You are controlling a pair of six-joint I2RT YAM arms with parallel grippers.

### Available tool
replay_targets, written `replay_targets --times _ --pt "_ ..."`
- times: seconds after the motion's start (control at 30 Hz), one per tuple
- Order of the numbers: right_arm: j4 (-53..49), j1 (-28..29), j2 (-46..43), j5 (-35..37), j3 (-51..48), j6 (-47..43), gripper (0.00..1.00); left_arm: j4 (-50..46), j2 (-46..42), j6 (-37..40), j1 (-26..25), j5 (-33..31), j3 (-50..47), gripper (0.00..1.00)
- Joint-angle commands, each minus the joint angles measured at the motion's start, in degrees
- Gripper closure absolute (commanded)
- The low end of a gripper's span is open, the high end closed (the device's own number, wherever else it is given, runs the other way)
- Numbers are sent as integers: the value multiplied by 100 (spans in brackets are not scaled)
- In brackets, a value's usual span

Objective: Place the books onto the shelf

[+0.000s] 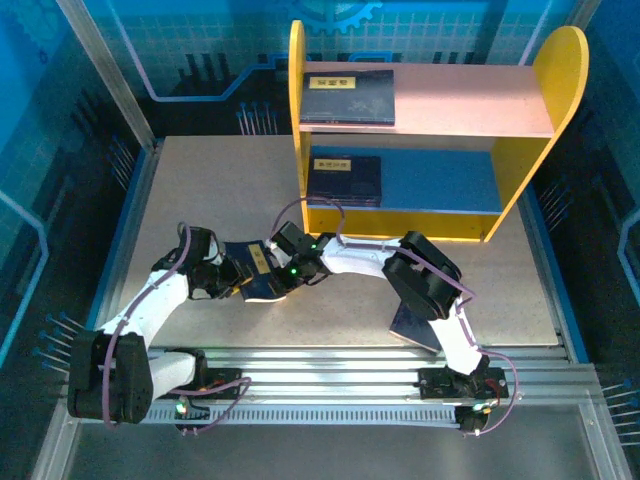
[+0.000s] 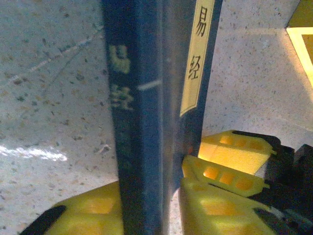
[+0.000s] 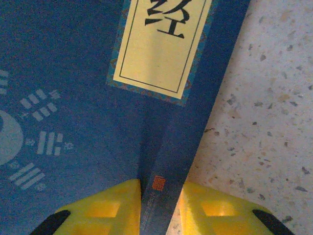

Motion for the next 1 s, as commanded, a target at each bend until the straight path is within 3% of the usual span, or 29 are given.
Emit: replay_targets --times 0.0,0.2,0.33,0.47,0.8,0.97 --pt "-287 67 10 -109 -179 -109 71 -44 64 111 -26 -64 219 84" --pt "-503 -95 -340 -108 -58 -252 69 -95 198 209 -26 -225 577 99" --pt "-696 -140 -782 1 24 -336 66 -388 200 410 -26 -276 1109 100" --pt "-525 -284 -1304 -251 -86 10 61 -905 -17 616 -35 -851 1890 100" --pt "1874 -691 -2833 -1525 -1324 2005 45 -647 -1329 324 -104 -1303 3258 100" --pt "3234 -681 -3075 -1895 -1460 2917 35 554 -2194 -351 -155 -1288 3023 100"
